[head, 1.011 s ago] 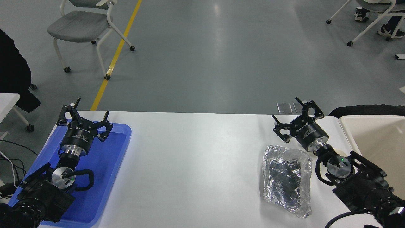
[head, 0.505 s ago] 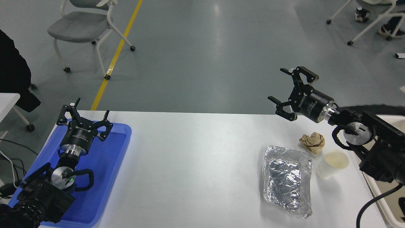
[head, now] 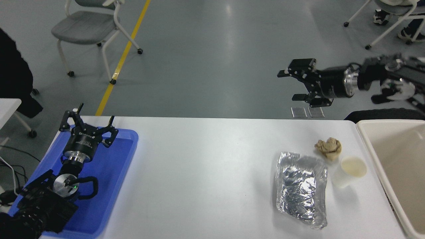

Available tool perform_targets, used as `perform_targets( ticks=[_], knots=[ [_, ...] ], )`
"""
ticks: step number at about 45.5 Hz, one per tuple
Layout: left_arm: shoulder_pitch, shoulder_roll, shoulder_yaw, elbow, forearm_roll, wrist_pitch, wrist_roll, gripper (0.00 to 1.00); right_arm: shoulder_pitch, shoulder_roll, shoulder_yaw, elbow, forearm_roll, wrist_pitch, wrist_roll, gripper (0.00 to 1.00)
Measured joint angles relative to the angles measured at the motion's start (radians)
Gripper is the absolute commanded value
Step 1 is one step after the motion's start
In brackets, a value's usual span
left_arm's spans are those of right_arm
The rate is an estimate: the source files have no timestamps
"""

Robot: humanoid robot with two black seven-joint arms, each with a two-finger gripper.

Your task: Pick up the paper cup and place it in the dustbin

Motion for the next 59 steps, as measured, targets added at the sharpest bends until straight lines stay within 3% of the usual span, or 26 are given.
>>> perform_targets(
  ticks=[18,27,43,59],
  knots=[
    [0.001,0.000,0.000,0.000,0.000,0.000,0.000,1.00,0.413,0.056,-0.517,0.333,-0.040,0.014,-0.029,1.00],
    [0.002,0.001,0.000,0.000,0.000,0.000,0.000,1.00,0.599,0.074,-0.709,0.473,0.030,0.050,-0.032,1.00],
    [0.003,0.001,0.000,-0.001,0.000,0.000,0.000,1.00,0.797,0.133,-0.843,0.606,0.154,0.110,-0.034,1.00],
    [0.003,0.001,-0.001,0.000,0.000,0.000,0.000,1.00,0.851,0.162,-0.880,0.643,0.178,0.132,-0.034,1.00]
  ],
)
